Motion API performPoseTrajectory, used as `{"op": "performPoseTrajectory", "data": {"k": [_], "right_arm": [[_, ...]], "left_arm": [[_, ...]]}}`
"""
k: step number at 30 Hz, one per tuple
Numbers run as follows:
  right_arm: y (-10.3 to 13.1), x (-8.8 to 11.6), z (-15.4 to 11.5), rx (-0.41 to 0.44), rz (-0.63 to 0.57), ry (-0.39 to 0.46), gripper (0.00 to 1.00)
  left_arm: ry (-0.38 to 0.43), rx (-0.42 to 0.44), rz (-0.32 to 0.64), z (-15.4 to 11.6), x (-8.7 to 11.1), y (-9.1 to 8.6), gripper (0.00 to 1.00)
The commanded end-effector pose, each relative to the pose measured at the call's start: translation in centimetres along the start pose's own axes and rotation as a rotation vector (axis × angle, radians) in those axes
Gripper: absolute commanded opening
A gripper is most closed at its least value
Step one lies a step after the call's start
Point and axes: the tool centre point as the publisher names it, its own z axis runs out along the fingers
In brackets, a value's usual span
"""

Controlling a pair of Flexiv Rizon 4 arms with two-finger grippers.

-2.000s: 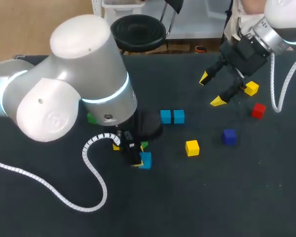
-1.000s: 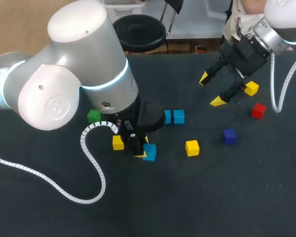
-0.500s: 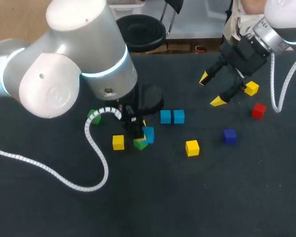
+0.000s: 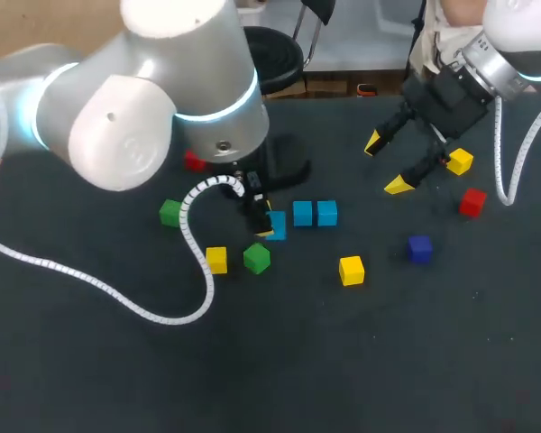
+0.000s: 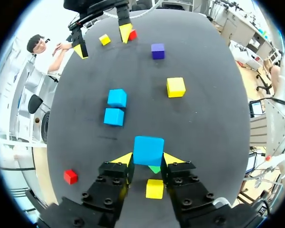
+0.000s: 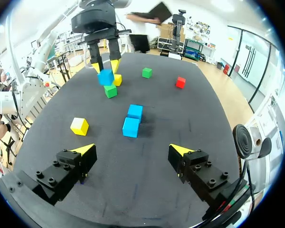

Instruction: Place the blue cubes, place green cubes on the blue cubes, place the yellow cubes on the green cubes, then place the red cubes on the yellow cubes, and place purple cube on the red cubes.

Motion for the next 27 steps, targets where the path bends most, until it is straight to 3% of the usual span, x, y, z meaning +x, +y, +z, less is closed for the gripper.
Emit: {"op": "performPoseTrajectory", "data": {"k": [1,19,27], "right_arm": [[0.0,0.0,0.0,0.001,-0.001,-0.001,1.0],[0.0,0.0,0.0,0.001,-0.001,-0.001,1.0],[0.0,0.0,0.0,0.001,-0.001,-0.001,1.0]], "left_arm": [[0.031,0.009,-0.008,0.8,-0.5,0.7,0.0],[0.032,0.011,-0.01,0.8,-0.4,0.7,0.0],[0.048,-0.01,-0.061,1.3,-0.2,3.3,0.0]]}}
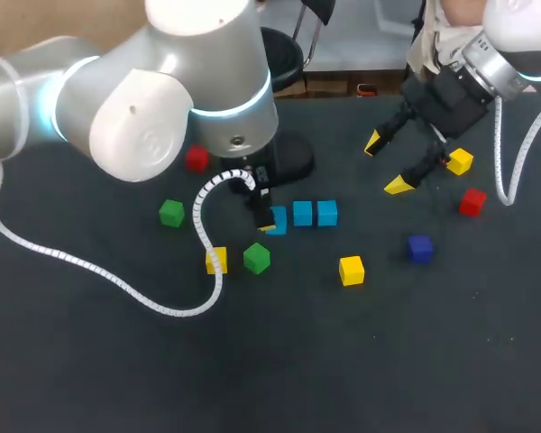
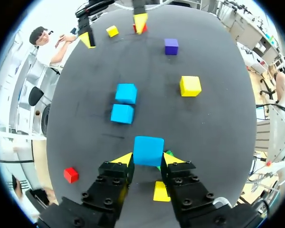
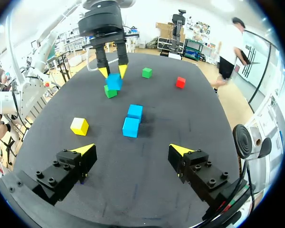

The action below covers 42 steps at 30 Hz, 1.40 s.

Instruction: Place the blue cubes, place green cubes on the blue cubes, place the yellow cubes on the green cubes, then place the red cubes on the yellow cubes, and place purple cube on the red cubes.

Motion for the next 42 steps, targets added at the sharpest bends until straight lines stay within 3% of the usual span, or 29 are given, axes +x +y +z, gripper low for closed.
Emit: {"op": "performPoseTrajectory", "data": {"k": [1,9,17,28,34,42], "right_arm": [[0.0,0.0,0.0,0.001,-0.001,-0.001,1.0],[0.0,0.0,0.0,0.001,-0.001,-0.001,1.0],[0.0,0.0,0.0,0.001,-0.001,-0.001,1.0],[0.0,0.0,0.0,0.001,-0.001,-0.001,1.0],[0.0,0.0,0.0,0.001,-0.001,-0.001,1.0],[0.0,0.0,0.0,0.001,-0.001,-0.001,1.0]], "left_arm": [[0.017,-0.005,-0.006,0.4,-0.4,1.4,0.0],[0.062,0.019,-0.048,2.4,0.8,2.4,0.0],[0.012,0.016,-0.064,2.6,0.7,2.7,0.0],[0.013,0.021,-0.057,3.6,0.2,3.7,0.0],[0.019,0.032,-0.036,3.4,-0.3,3.1,0.0],[0.045,0.031,-0.041,3.1,0.8,2.0,0.0]]}}
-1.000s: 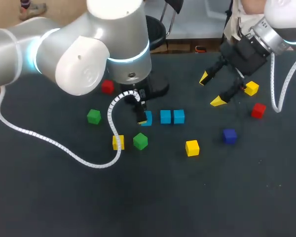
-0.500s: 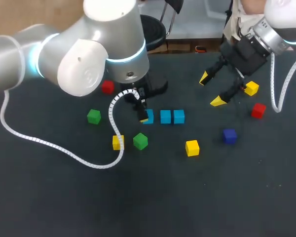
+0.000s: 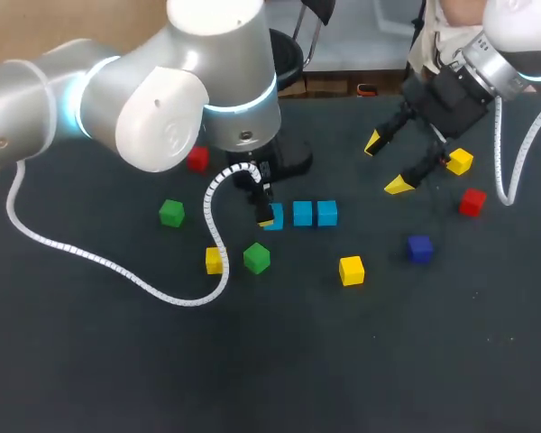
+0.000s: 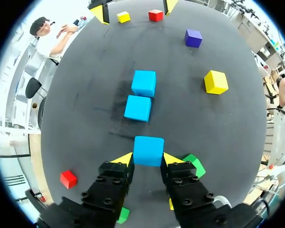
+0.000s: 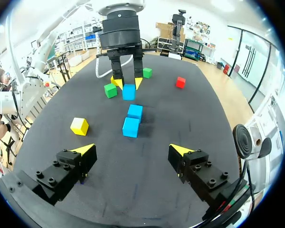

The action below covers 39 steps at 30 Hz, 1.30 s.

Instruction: Place the blue cubes, place green cubes on the blue cubes, place the yellow cubes on the green cubes, then place the red cubes on the yellow cubes, and place purple cube on the red cubes.

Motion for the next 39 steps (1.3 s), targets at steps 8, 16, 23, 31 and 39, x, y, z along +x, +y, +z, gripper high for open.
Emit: {"op": "performPoseTrajectory", "data": {"k": [8,16,23,31,39], "right_arm": [[0.0,0.0,0.0,0.001,-0.001,-0.001,1.0],[0.0,0.0,0.0,0.001,-0.001,-0.001,1.0],[0.0,0.0,0.0,0.001,-0.001,-0.001,1.0],[0.0,0.0,0.0,0.001,-0.001,-0.001,1.0],[0.0,0.0,0.0,0.001,-0.001,-0.001,1.0]], "left_arm": [[-0.015,0.016,0.011,0.1,-0.3,-0.7,0.0],[-0.02,0.021,0.024,0.4,-0.9,-0.9,0.0],[-0.028,0.014,0.021,0.5,-1.0,-0.5,0.0],[-0.051,0.013,0.021,0.8,-1.1,0.2,0.0],[-0.049,0.029,0.018,1.1,-0.8,0.1,0.0]]}}
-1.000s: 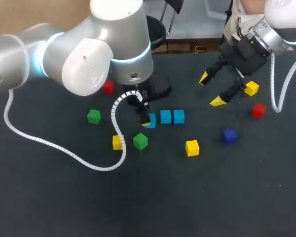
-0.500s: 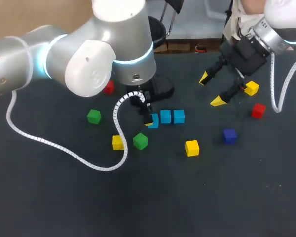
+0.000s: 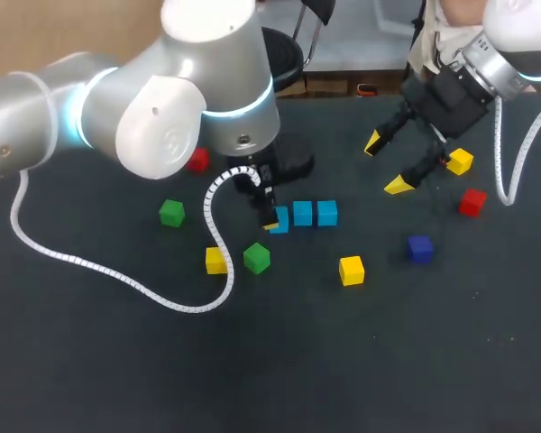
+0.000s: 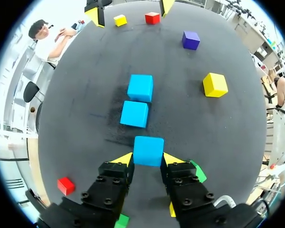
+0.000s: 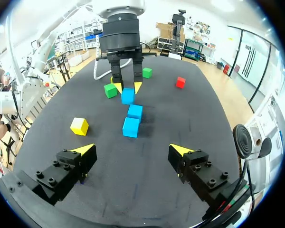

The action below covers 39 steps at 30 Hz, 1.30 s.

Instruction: Place the blue cubes, place green cubes on the blue cubes, place the yellow cubes on the green cubes, then place the red cubes on the yellow cubes, and place purple cube on the red cubes.

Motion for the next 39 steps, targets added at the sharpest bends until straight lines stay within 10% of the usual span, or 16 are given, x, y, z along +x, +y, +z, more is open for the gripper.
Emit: {"op": "performPoseTrajectory", "data": {"k": [1,39], "right_arm": [[0.0,0.0,0.0,0.001,-0.001,-0.001,1.0],[0.0,0.0,0.0,0.001,-0.001,-0.001,1.0]], "left_arm": [[-0.003,0.008,0.002,0.1,0.0,0.2,0.0],[-0.01,-0.01,0.03,1.1,-0.5,1.4,0.0]]}}
